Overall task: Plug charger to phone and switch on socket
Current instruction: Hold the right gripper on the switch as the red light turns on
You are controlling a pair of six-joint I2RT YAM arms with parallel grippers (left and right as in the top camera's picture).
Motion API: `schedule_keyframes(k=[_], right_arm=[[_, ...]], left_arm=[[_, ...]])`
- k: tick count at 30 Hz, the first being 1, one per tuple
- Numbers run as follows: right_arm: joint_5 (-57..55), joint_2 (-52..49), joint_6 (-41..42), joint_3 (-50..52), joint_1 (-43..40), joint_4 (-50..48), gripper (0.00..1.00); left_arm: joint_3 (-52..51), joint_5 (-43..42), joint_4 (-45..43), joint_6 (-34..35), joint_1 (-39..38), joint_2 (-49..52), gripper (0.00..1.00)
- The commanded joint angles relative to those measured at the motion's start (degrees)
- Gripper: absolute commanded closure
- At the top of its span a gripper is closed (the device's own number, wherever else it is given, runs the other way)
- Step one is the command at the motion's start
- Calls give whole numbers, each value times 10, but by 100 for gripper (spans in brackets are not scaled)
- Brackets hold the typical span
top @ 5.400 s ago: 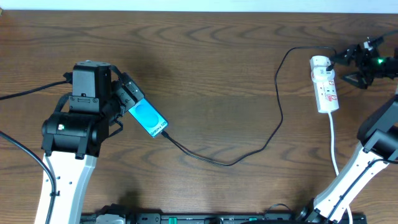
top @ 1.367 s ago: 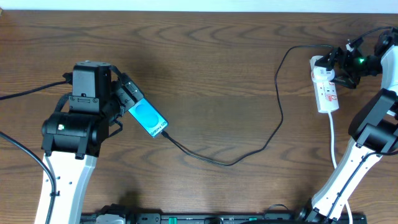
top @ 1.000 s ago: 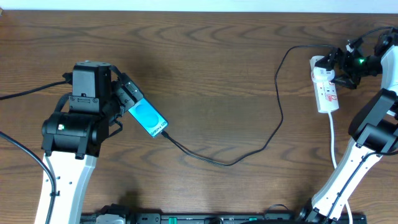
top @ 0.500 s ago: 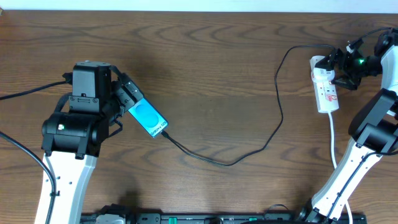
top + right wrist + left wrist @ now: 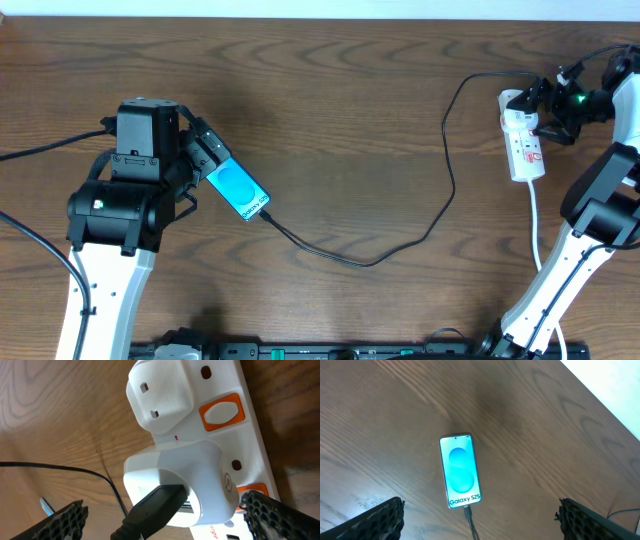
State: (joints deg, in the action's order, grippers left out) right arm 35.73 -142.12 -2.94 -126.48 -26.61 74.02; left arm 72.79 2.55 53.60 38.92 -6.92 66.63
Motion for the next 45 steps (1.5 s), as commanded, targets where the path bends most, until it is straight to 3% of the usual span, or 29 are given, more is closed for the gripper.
schedule_keyframes(k=[1,45], right_arm=[[12,-10,8,14,1,-4,1],[37,-10,33,15,24,1,1]], left_arm=[[15,12,2,-8,0,-4,2],[15,12,4,-8,0,-4,2]])
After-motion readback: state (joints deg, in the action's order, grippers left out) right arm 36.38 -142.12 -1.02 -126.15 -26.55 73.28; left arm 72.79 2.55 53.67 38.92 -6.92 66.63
